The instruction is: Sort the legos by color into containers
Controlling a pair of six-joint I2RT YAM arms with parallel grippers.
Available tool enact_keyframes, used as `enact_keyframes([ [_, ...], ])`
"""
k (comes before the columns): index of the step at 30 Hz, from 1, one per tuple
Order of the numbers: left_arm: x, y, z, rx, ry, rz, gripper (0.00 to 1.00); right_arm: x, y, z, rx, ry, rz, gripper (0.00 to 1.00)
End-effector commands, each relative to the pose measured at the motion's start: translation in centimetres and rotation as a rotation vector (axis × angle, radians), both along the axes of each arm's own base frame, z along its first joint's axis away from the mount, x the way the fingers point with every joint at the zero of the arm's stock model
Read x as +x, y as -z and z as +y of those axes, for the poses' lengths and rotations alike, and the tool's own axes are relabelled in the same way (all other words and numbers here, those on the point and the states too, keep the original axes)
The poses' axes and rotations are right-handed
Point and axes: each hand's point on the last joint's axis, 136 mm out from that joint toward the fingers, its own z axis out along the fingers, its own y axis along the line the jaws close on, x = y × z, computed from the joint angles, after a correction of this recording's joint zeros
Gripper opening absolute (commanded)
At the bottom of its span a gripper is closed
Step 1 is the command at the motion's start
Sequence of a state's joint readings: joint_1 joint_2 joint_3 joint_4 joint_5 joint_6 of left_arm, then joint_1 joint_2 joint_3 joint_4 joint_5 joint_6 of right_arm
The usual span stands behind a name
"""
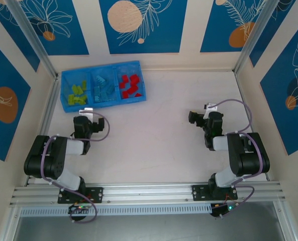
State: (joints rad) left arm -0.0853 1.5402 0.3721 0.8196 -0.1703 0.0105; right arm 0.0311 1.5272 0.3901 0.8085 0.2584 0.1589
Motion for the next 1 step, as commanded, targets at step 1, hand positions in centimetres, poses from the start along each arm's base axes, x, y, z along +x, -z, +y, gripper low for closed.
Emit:
enact_keyframes([
  [1,0.85,-1.66,-0.07,-0.009,0.013,-0.057,1.0,0.42,-1.25,-0.19,-0.028,0.006,-0.056,0.99],
])
